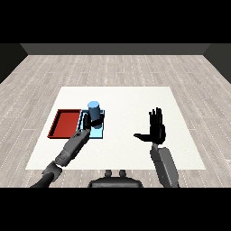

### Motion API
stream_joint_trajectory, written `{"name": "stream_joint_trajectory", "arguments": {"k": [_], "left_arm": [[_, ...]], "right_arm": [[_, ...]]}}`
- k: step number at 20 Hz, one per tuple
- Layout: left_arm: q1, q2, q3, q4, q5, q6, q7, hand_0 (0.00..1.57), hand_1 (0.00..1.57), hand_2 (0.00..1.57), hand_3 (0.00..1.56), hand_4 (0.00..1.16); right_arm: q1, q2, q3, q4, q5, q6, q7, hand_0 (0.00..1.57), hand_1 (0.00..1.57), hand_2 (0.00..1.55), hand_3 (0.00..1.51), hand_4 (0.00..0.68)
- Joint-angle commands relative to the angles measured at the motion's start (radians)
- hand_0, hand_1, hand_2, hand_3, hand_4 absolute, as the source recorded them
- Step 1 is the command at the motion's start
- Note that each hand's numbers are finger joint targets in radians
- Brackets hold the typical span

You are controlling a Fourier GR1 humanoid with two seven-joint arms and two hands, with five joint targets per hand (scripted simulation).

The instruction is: Pick the blue can and put it in the blue box

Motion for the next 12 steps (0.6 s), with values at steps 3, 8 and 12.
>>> {"name": "stream_joint_trajectory", "arguments": {"k": [3,8,12], "left_arm": [[-0.057,0.119,-0.017,0.147,-0.086,0.031,0.163,1.57,1.57,1.57,1.49,1.09],[-0.139,0.029,-0.055,0.369,-0.157,0.085,0.279,1.57,1.57,1.52,1.4,1.0],[-0.206,0.03,-0.081,0.559,-0.183,0.039,0.45,0.76,0.76,0.71,0.6,0.91]], "right_arm": [[0.024,0.014,-0.027,0.052,-0.02,0.03,-0.04,0.0,0.0,0.0,0.0,0.0],[0.018,0.023,-0.052,0.045,-0.047,0.033,-0.031,0.0,0.0,0.0,0.0,0.0],[-0.038,0.016,-0.072,0.135,-0.039,0.045,-0.047,0.0,0.0,0.0,0.0,0.0]]}}
